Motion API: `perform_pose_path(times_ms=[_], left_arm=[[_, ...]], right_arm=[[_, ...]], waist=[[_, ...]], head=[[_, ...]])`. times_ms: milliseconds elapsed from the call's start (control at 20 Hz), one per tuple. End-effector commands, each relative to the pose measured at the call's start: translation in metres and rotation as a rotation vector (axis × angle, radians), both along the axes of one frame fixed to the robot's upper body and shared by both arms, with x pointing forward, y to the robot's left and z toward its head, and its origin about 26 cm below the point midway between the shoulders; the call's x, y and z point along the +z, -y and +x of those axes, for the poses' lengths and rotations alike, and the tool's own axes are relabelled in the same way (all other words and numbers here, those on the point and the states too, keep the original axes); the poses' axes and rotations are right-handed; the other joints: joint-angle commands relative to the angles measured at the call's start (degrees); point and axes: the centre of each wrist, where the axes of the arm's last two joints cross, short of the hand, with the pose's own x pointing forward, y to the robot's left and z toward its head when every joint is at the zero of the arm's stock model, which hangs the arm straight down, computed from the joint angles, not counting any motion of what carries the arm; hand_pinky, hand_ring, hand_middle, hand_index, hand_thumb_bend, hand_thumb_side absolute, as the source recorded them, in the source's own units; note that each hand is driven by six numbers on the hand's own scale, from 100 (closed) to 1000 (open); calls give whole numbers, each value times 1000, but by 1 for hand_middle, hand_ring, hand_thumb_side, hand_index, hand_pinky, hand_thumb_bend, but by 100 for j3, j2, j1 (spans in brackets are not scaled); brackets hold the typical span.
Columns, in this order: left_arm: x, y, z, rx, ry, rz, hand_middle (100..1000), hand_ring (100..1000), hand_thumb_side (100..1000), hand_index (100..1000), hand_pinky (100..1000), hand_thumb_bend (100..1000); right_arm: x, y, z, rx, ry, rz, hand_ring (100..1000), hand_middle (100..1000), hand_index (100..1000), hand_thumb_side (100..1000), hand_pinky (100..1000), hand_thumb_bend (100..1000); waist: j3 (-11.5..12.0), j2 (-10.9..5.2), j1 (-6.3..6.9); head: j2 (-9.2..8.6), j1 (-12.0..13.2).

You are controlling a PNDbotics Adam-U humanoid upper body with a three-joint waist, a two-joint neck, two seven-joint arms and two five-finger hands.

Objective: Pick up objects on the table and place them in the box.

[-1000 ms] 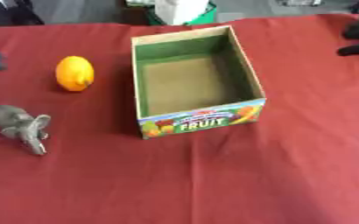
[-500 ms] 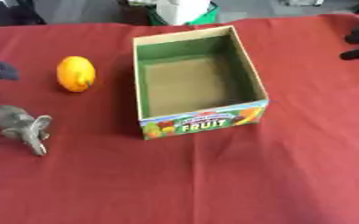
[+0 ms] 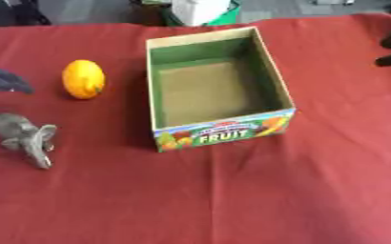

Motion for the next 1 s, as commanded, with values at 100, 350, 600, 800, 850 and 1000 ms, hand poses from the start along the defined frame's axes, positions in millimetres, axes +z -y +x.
perform_pose_path(times_ms=[100,350,600,800,850,1000], left_arm=[[19,0,-5,12,-14,-1,896,866,411,998,860,721],[21,2,-6,19,-37,-29,878,854,408,977,843,677],[11,-1,-2,30,-62,-57,866,845,395,957,834,650],[4,-3,1,35,-84,-61,856,838,384,931,827,640],[2,-4,1,35,-88,-61,855,838,368,927,826,654],[-2,-4,3,33,-99,-53,841,834,381,901,819,617]], right_arm=[[9,0,-2,1,30,-13,696,631,764,1000,588,100],[9,0,-2,0,28,-9,695,630,764,1000,588,100],[8,0,-2,-4,30,-4,696,630,765,1000,589,100],[8,0,-2,-5,30,0,695,629,765,1000,588,100],[8,0,-2,-5,30,0,695,629,765,1000,588,100],[8,0,-2,-5,31,3,695,629,765,1000,588,100]], waist=[[-5,-86,-7],[-1,-76,-9],[-26,-57,-21],[-29,-50,-22],[-30,-49,-22],[-39,-44,-24]], head=[[-72,15],[-79,17],[-94,29],[-92,33],[-93,35],[-97,43]])
